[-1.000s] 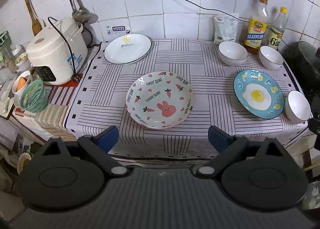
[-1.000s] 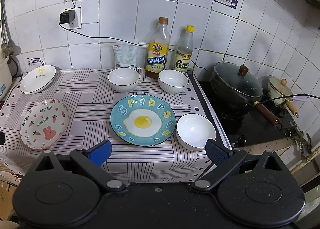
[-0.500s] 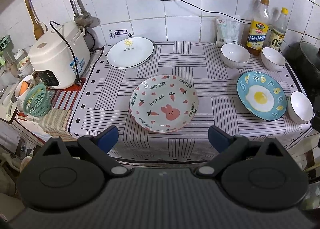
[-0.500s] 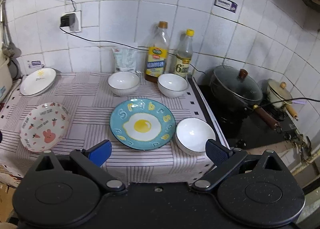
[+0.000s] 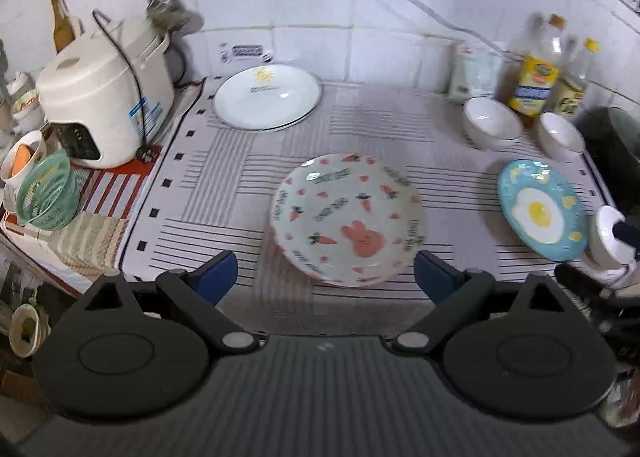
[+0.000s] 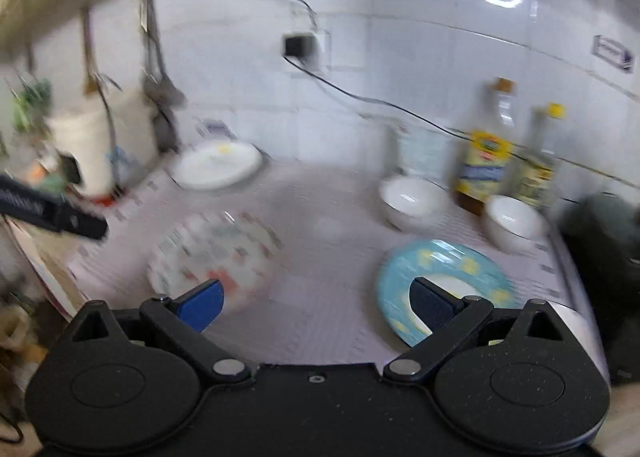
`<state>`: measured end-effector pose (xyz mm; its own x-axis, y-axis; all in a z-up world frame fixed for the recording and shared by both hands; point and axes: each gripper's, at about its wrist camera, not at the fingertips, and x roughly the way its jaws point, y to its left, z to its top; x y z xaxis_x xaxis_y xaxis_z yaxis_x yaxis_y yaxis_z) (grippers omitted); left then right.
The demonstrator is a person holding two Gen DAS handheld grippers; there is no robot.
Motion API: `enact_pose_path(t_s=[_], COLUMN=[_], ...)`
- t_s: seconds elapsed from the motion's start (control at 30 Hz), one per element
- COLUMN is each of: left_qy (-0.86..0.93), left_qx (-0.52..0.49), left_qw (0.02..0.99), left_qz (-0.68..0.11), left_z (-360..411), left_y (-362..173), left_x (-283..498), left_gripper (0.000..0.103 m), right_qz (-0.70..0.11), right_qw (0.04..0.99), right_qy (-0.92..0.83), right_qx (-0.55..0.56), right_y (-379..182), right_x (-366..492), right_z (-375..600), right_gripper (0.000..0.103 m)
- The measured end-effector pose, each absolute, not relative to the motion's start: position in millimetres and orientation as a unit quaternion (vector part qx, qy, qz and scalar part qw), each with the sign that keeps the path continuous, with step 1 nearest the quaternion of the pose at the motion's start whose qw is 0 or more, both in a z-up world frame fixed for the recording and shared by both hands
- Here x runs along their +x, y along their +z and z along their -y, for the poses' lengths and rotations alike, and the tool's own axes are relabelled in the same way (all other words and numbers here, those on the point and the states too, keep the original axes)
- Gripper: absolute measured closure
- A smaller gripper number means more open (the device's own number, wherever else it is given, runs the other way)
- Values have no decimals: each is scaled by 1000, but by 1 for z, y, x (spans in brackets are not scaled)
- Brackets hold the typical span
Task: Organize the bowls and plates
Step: 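Close both grippers on the rim of the pink-bunny plate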
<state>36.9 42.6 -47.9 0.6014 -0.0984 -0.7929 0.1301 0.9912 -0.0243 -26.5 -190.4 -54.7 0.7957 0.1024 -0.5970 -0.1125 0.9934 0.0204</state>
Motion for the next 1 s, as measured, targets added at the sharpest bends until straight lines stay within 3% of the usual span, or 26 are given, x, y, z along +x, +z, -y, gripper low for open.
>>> enact_pose_path(t_s=[0.27,0.57,0.8,0.87,0.93,1.0], left_qy=[-45,-65,-83,-99,-110,-105], left_qx=[-3,-23,-31,-37,-40,-43], left_qw=[883,874,850,842,830,826], left_qz=[-468,-482,-519,-529,-545,-552], left_z=[-85,-93,-97,-97,-96,-96], left_y=[-97,-163,-202,-206,-210,-212], left_x=[85,139,165,171,177,182], left_gripper=[18,31,51,56,66,67], right_qz=[-352,-372,-402,-404,-408,-421], right_qw=[930,919,903,901,899,893], right_qy=[93,126,127,132,132,129], right_qx=[53,42,77,83,87,93], right_y=[-102,-163,-196,-199,-202,-206], right_x=[39,83,97,100,105,113], right_z=[178,148,154,154,155,154], right_gripper=[13,39,47,53,68,79])
